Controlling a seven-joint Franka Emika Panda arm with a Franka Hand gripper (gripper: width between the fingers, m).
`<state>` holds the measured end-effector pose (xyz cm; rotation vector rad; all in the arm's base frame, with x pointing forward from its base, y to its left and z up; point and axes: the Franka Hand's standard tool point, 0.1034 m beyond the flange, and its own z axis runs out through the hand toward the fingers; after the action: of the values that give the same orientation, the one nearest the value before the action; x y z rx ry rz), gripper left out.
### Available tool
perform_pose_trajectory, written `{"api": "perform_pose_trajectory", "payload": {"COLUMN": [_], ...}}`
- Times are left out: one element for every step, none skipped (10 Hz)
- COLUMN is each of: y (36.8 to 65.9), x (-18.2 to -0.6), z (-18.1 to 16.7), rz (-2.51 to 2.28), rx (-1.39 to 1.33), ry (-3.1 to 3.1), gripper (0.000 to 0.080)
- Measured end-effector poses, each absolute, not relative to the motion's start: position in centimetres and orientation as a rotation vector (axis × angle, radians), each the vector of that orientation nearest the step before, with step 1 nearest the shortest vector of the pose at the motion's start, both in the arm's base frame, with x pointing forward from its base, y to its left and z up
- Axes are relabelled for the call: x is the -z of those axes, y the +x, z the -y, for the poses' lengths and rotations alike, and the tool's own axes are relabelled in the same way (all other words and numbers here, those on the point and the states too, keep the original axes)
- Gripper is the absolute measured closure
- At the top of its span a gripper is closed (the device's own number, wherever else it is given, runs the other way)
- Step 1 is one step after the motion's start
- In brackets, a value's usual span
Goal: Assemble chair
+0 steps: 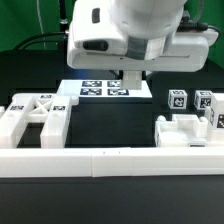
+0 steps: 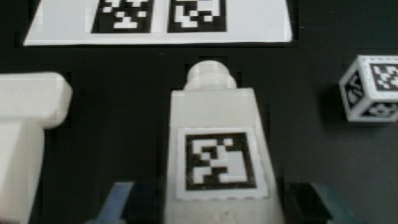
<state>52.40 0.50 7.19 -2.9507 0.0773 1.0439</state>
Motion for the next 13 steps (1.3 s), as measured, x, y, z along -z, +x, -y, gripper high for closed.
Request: {"api": "perform_pose_trajectory", "payload": {"y": [52.2, 53.0, 53.1, 54.1, 55.7, 56.8, 56.3, 56.9, 57.3, 57.9, 58.3, 59.7, 59.5], "x": [-7.2, -7.2, -7.2, -7.6, -8.9, -9.6, -8.9, -8.9, -8.9, -9.1, -9.9, -11.0, -10.6], "z": [-0.4, -0.4, -0.4, -0.7, -1.5, -1.9, -1.6, -1.4, -1.3, -1.3, -1.9, -2.1, -1.8], "rz": [-0.082, -0.08, -0.083, -0.093, -0.087, -0.077, -0.083, -0.085, -0.083, -0.079, -0.103, -0.093, -0.091], "rx": [-0.978, -0.828, -0.748, -0.634, -0.511, -0.38, -0.309, -0.166, -0.043, 0.147, 0.21, 0.353, 0.437], "ry": [-2.971, -3.019, -3.039, -3.061, -3.083, -3.103, -3.116, -3.134, -3.144, -3.151, -3.135, -3.126, -3.126], "gripper": [0.0514, 0.0514, 0.0514, 0.0512, 0.0512, 0.0512, 0.0512, 0.0512, 0.0512, 0.0512, 0.0512, 0.0512, 0.0512]}}
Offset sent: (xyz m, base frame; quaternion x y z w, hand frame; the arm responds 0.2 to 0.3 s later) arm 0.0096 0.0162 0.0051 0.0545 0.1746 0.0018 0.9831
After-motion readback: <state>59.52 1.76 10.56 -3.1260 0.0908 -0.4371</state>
